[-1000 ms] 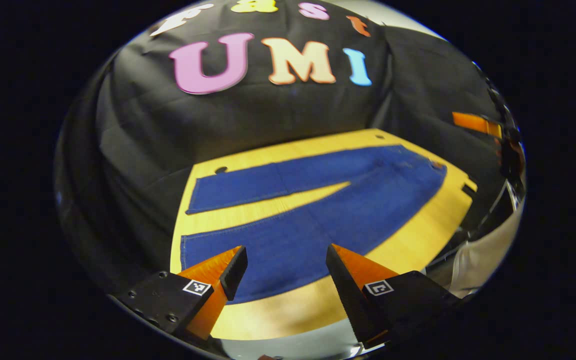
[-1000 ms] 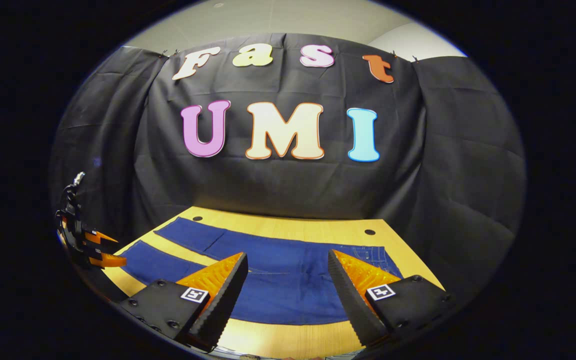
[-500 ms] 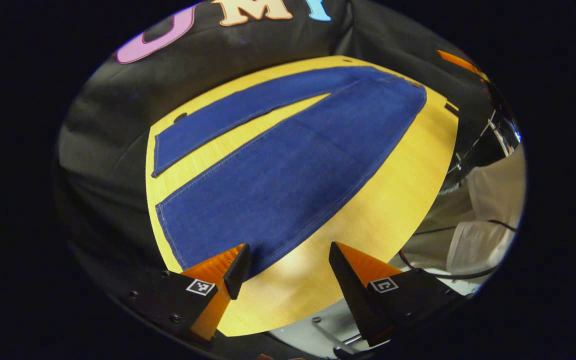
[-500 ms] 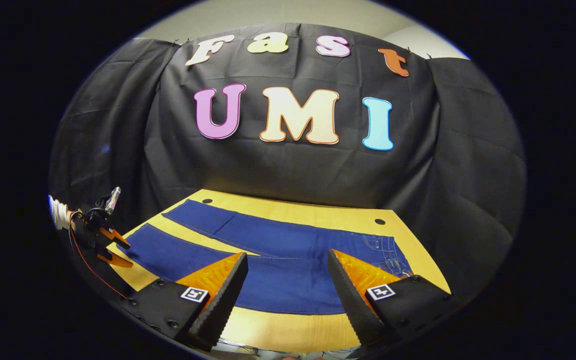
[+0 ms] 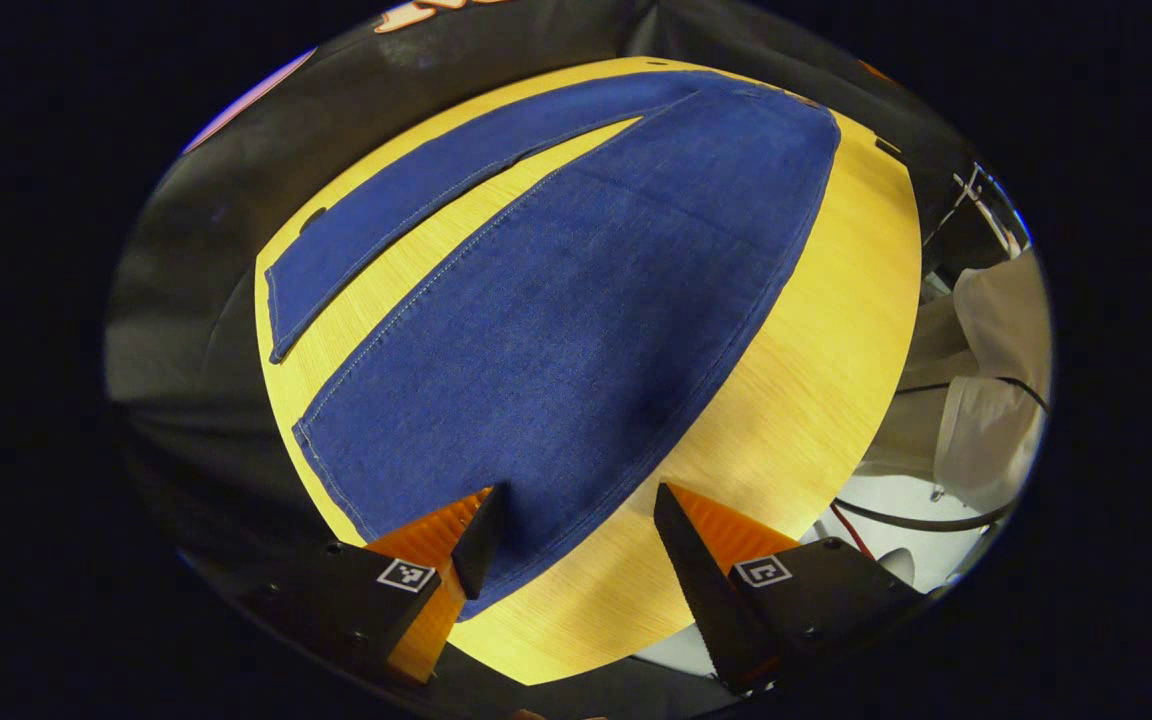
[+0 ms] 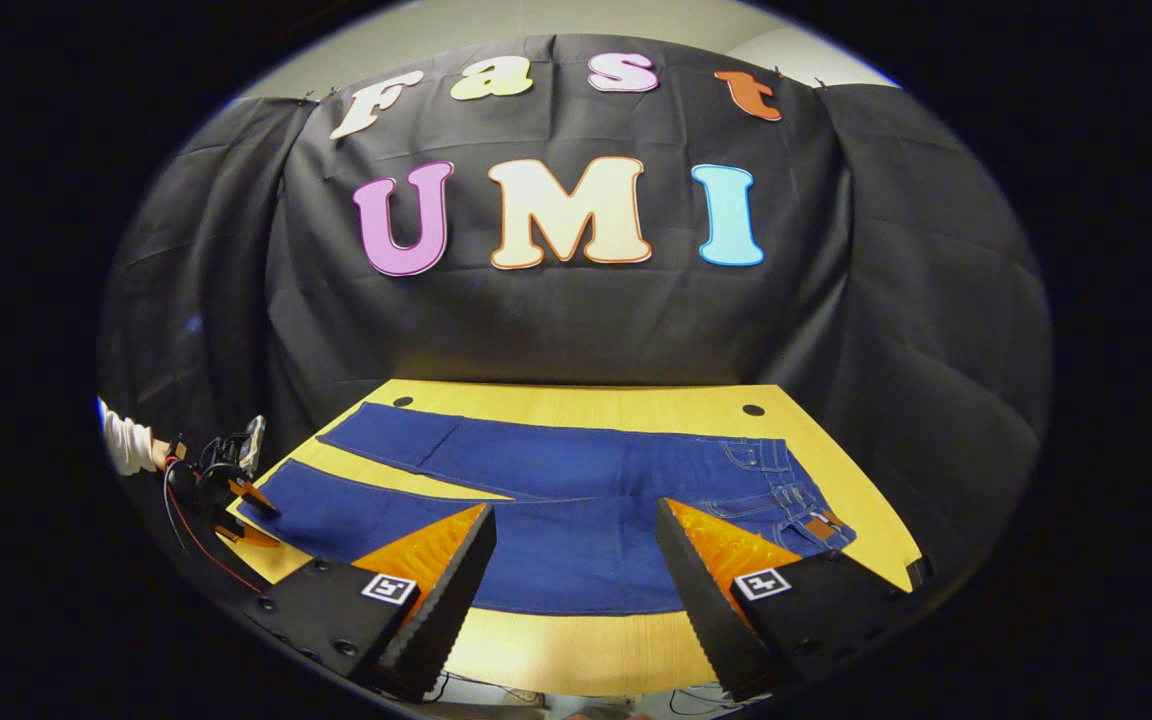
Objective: Grasp the waist and the cuffs of the jeans and fold them to make the two legs overlap; first hold the waist and fold one-third of the jeans toward the cuffs, then hold the cuffs and fold the remaining one-third in the same direction to finish folding.
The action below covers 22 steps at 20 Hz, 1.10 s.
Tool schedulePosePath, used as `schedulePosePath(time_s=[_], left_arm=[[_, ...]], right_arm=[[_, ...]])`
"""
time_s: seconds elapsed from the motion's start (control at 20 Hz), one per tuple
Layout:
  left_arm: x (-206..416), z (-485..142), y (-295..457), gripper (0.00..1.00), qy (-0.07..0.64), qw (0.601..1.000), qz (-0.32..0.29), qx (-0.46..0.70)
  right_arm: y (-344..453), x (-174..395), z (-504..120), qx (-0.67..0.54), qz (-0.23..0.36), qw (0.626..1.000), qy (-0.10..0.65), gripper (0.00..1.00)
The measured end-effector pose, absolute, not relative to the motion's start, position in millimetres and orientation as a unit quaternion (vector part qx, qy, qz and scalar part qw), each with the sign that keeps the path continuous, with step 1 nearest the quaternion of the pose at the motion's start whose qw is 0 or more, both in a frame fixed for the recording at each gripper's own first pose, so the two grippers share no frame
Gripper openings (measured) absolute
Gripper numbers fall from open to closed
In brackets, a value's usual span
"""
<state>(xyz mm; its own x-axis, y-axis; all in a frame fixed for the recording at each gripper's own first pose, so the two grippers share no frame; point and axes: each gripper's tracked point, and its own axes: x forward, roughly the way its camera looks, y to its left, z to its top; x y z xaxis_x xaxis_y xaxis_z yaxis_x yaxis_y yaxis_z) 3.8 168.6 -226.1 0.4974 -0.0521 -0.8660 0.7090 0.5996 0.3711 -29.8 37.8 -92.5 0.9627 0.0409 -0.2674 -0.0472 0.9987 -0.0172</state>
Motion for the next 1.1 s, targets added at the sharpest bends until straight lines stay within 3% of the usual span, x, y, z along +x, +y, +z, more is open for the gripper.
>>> schedulePosePath(time_s=[0.45, 0.75, 0.85, 0.95, 1.1], left_arm=[[1.9, -235.5, 164.4, 0.88, 0.494, 0.733, -0.282, 0.374], [1.6, -236.0, 161.4, 0.89, 0.477, 0.738, -0.3, 0.372], [0.5, -237.3, 162.6, 0.86, 0.48, 0.74, -0.294, 0.368], [3.0, -235.7, 162.4, 0.81, 0.48, 0.737, -0.295, 0.373], [2.0, -236.3, 157.4, 0.4, 0.48, 0.726, -0.296, 0.393]], right_arm=[[35.4, -15.9, -101.7, -0.024, 0.018, 0.989, 0.146, 0.99], [35.2, -8.5, -106.1, -0.018, 0.018, 0.988, 0.151, 1.0], [35.1, -5.2, -106.8, -0.012, 0.018, 0.988, 0.153, 0.99], [35.8, -3.0, -104.2, -0.007, 0.021, 0.989, 0.149, 0.99], [36.3, 0.4, -103.0, -0.005, 0.029, 0.989, 0.146, 0.99]])
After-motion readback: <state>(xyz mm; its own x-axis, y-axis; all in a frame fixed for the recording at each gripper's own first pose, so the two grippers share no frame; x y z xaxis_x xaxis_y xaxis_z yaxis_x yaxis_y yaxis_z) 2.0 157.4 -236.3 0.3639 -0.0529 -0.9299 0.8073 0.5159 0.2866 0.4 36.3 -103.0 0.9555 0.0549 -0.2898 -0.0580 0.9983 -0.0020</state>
